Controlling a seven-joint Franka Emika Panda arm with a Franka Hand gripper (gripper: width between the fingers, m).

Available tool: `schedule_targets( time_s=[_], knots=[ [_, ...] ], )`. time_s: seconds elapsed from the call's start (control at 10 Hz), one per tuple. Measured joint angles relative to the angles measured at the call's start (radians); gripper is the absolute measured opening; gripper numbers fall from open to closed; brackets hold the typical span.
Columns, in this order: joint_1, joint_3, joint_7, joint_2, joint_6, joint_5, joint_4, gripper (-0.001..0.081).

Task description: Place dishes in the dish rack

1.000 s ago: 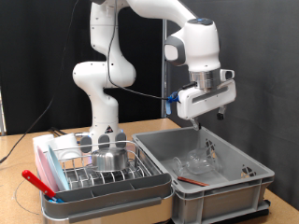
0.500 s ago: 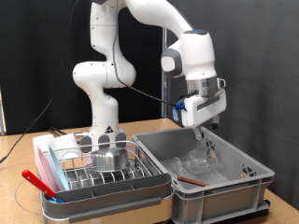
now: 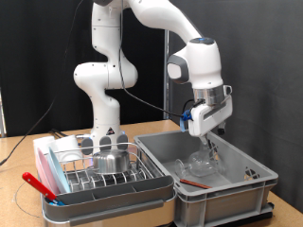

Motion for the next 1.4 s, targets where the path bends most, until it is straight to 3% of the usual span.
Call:
schedule_targets(
  time_s=[0.3, 0.5, 0.9, 1.4],
  knots=[
    [-0.001, 0.001, 0.009, 0.009, 0.028, -0.028, -0.014, 0.0811],
    [-0.002, 0.0, 0.014, 0.07, 0.036, -0.098, -0.011, 0.0811],
    [-0.005, -0.006, 0.016, 0.215, 0.095, -0.185, 0.048, 0.0811],
    [-0.003, -0.014, 0.035, 0.326, 0.102, -0.291, 0.084, 0.0811]
  ],
)
